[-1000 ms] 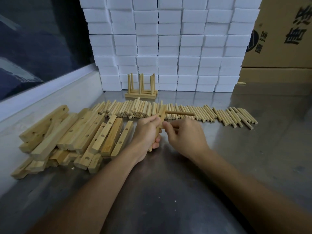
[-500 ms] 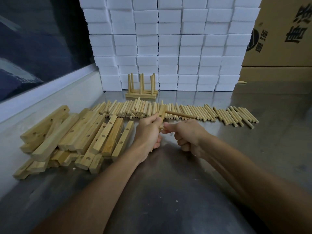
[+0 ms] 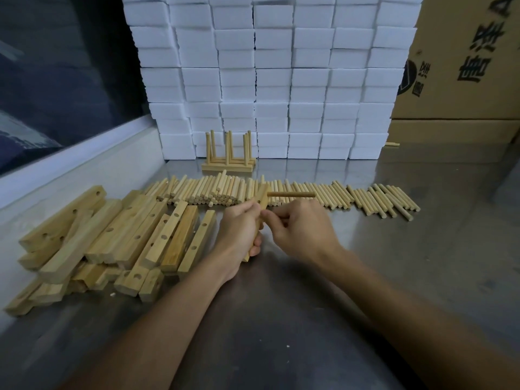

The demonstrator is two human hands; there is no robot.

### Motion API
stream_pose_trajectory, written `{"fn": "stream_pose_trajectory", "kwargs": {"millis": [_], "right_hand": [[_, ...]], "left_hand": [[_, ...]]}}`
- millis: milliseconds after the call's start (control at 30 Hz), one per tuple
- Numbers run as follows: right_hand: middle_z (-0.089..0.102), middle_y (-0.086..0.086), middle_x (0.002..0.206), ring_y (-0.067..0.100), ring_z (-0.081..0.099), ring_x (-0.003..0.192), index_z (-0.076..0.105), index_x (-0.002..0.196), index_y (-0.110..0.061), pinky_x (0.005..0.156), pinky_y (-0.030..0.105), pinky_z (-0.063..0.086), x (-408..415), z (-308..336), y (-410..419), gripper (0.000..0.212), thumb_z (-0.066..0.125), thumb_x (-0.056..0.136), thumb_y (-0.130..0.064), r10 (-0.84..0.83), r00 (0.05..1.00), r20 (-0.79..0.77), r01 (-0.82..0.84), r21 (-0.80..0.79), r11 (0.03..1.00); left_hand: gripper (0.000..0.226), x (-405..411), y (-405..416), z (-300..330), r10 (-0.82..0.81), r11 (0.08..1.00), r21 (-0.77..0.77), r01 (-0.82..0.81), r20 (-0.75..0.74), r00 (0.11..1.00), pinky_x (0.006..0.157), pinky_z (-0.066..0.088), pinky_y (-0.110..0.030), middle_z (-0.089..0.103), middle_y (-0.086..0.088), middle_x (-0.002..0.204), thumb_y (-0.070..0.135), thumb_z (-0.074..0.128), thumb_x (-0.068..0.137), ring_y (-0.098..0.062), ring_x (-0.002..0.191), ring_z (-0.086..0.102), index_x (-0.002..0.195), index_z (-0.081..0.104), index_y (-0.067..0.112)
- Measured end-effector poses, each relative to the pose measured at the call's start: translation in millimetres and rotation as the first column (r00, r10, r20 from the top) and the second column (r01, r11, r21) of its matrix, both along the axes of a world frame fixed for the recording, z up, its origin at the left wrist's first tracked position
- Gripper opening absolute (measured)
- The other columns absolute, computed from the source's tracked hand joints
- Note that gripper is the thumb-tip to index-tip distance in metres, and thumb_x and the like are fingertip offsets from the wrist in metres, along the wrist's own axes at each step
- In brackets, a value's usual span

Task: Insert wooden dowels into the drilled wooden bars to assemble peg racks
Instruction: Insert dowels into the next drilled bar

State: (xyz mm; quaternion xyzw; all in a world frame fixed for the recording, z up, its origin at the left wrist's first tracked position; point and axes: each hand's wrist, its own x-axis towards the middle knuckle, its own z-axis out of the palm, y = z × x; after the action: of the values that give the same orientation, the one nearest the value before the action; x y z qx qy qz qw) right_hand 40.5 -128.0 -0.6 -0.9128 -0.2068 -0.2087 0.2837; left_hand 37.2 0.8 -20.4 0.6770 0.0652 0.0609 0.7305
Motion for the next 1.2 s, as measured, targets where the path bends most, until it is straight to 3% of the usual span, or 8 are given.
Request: {"fn": "stream_pose_trajectory", "kwargs": {"millis": [133,300,467,633,733,967,1100,1200], "right_hand": [[0.055,0.004,0.046,0.012,0.043,0.042,0.072,0.063,-0.009,0.054,0.031,0.048,1.4,-2.0,4.0,0.042,0.063,0.095,-0.034,0.011,0.988,-0.153,0.022,0.214,0.977],[0.047,-0.007,0.038,0.007,0.042,0.038,0.076,0.066,-0.015,0.049,0.025,0.038,1.8,2.2,-0.6,0.036,0.065,0.094,-0.034,0.04,0.977,-0.209,0.019,0.272,0.962],[0.059,-0.01,0.047,0.002,0.049,0.044,0.075,0.067,-0.01,0.047,0.018,0.04,7.5,16.2,-6.8,0.029,0.077,0.085,-0.033,0.078,0.94,-0.331,0.063,0.394,0.917],[0.077,0.011,0.089,0.017,0.071,0.076,0.075,0.097,-0.001,0.064,0.026,0.052,6.0,23.9,-18.9,0.02,0.07,0.084,-0.016,0.541,0.655,-0.528,0.016,0.725,0.688],[0.077,0.009,0.098,0.019,0.073,0.088,0.076,0.1,-0.007,0.072,0.026,0.054,5.4,22.6,-18.6,0.018,0.072,0.085,-0.014,0.595,0.599,-0.536,-0.094,0.691,0.717],[0.075,-0.001,0.076,0.008,0.067,0.063,0.073,0.086,-0.012,0.055,0.016,0.051,23.3,11.9,-24.1,0.013,0.064,0.089,-0.003,0.211,0.857,-0.469,-0.009,0.398,0.917],[0.071,-0.004,0.086,0.011,0.066,0.082,0.074,0.088,-0.017,0.076,0.031,0.057,44.6,-2.6,-36.0,0.011,0.064,0.09,-0.013,-0.104,0.934,-0.341,0.172,0.175,0.969],[0.071,-0.003,0.086,0.015,0.066,0.08,0.072,0.093,-0.019,0.077,0.04,0.059,60.7,-6.6,-37.7,0.011,0.063,0.091,-0.025,-0.281,0.932,-0.229,0.314,0.122,0.942]], "left_hand": [[0.044,-1.0,0.4,1.2,0.008,1.0,0.003,-0.008,0.007,1.0,0.035,0.031,-0.023,0.059,-0.009,0.087,0.02,0.048,0.104,-0.01,0.042,0.043,0.147,0.044,0.019],[0.034,-0.7,7.9,8.2,-0.116,0.993,-0.028,0.116,-0.008,0.993,0.039,0.036,-0.026,0.054,-0.011,0.077,0.027,0.048,0.102,-0.016,0.047,0.048,0.129,0.059,0.009],[0.036,-6.4,5.4,11.6,-0.162,0.986,-0.042,0.161,-0.015,0.987,0.039,0.034,-0.024,0.048,-0.005,0.061,0.022,0.043,0.105,-0.016,0.046,0.046,0.14,0.05,0.023],[0.025,-6.5,3.7,10.5,-0.118,0.987,-0.112,0.113,-0.033,0.993,0.036,0.027,-0.02,0.044,-0.006,0.062,0.02,0.036,0.107,-0.016,0.042,0.041,0.118,0.056,0.01],[0.028,-4.7,9.0,11.4,-0.113,0.974,-0.201,0.1,-0.056,0.992,0.036,0.028,-0.02,0.049,-0.004,0.057,0.02,0.034,0.107,-0.015,0.04,0.041,0.111,0.057,0.006],[0.024,-2.3,10.8,12.2,-0.044,0.941,-0.339,-0.001,-0.124,0.991,0.032,0.027,-0.019,0.045,-0.001,0.051,0.022,0.03,0.107,-0.013,0.037,0.04,0.102,0.05,0.009],[0.025,-4.2,11.2,12.4,-0.042,0.938,-0.347,-0.006,-0.13,0.991,0.033,0.028,-0.019,0.044,-0.002,0.054,0.023,0.031,0.107,-0.013,0.039,0.04,0.102,0.051,0.008],[0.025,-4.1,11.1,12.1,-0.047,0.938,-0.345,0.001,-0.127,0.991,0.033,0.028,-0.02,0.045,-0.001,0.054,0.023,0.033,0.106,-0.013,0.041,0.04,0.104,0.052,0.008]]}}
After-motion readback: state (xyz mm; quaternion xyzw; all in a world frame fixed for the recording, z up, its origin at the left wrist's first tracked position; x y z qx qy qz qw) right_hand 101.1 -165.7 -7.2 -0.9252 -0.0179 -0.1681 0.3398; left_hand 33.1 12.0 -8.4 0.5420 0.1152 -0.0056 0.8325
